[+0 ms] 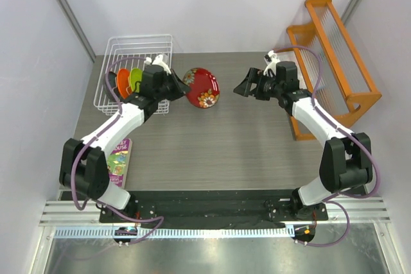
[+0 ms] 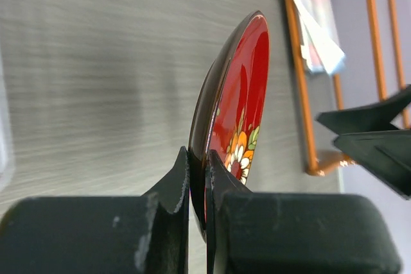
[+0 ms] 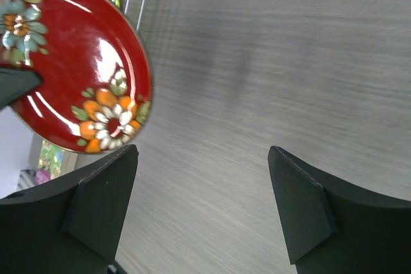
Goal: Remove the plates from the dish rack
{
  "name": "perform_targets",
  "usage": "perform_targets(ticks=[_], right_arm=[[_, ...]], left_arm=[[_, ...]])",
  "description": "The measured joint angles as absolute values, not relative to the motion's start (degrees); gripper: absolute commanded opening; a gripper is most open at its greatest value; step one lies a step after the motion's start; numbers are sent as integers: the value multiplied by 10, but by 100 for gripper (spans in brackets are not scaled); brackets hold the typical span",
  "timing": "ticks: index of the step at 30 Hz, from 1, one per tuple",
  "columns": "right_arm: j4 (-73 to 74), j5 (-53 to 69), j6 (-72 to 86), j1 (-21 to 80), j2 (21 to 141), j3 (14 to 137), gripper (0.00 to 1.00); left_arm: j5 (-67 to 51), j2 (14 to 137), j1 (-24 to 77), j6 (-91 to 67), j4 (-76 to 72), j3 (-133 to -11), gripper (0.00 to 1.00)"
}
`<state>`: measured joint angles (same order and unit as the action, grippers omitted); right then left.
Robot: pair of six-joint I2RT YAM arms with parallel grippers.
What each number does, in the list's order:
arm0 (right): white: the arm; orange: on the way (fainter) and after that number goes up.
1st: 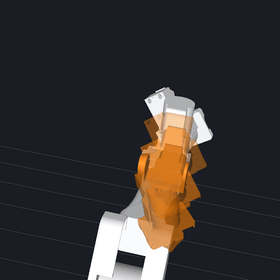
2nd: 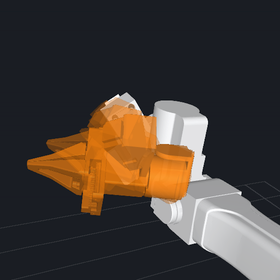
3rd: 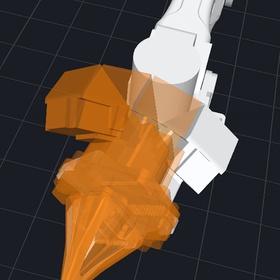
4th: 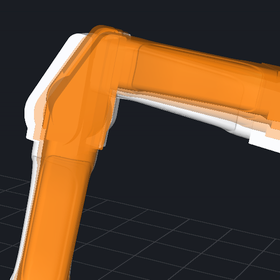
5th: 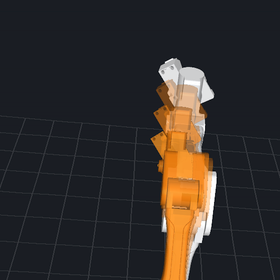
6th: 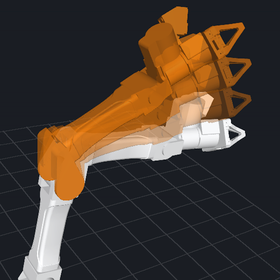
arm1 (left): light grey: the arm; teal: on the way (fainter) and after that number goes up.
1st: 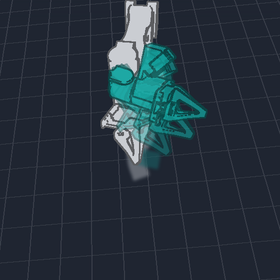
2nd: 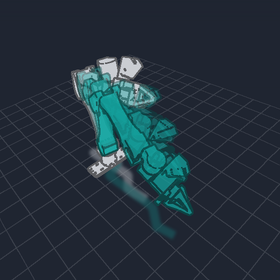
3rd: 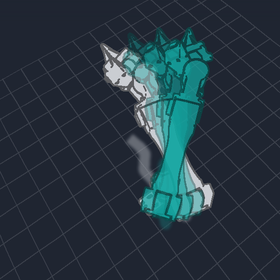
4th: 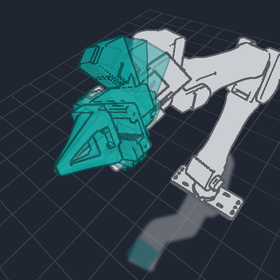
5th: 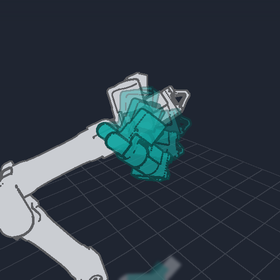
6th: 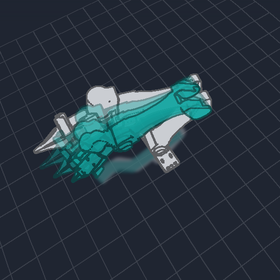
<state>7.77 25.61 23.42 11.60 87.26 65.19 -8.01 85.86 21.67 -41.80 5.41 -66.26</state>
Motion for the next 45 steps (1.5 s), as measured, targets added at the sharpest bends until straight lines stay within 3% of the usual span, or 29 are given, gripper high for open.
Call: perform_targets(ticks=[14,17,18,21,23,32,34,35,36,38,43,44,45], right_arm=[[-87,320,319,127,900,564,86],[-123,334,336,130,917,560,71],[-135,338,343,131,922,559,54],[-157,336,348,132,931,559,18],[-165,345,369,121,936,557,3],[-233,385,417,106,937,537,1],[-230,380,418,106,936,533,1],[-227,375,417,106,935,532,1],[-222,371,415,106,933,530,1],[-213,369,404,110,922,528,1],[-173,333,361,123,892,527,1],[-169,331,357,123,891,527,1],[-165,331,355,123,890,526,1]], left_arm=[[-142,921,258,-513,-89,-641,0],[-147,932,269,-524,-104,-635,0],[-147,936,274,-525,-106,-634,0],[-147,943,287,-526,-107,-634,0],[-142,943,286,-525,-112,-632,0],[-159,948,271,-542,-134,-628,0],[-161,954,271,-542,-135,-628,11],[-162,956,271,-542,-136,-628,29],[-163,958,271,-541,-138,-628,35],[-154,963,274,-532,-133,-626,34],[-145,966,284,-512,-130,-619,44],[-144,966,286,-507,-130,-619,49],[-141,966,288,-504,-128,-619,60]])
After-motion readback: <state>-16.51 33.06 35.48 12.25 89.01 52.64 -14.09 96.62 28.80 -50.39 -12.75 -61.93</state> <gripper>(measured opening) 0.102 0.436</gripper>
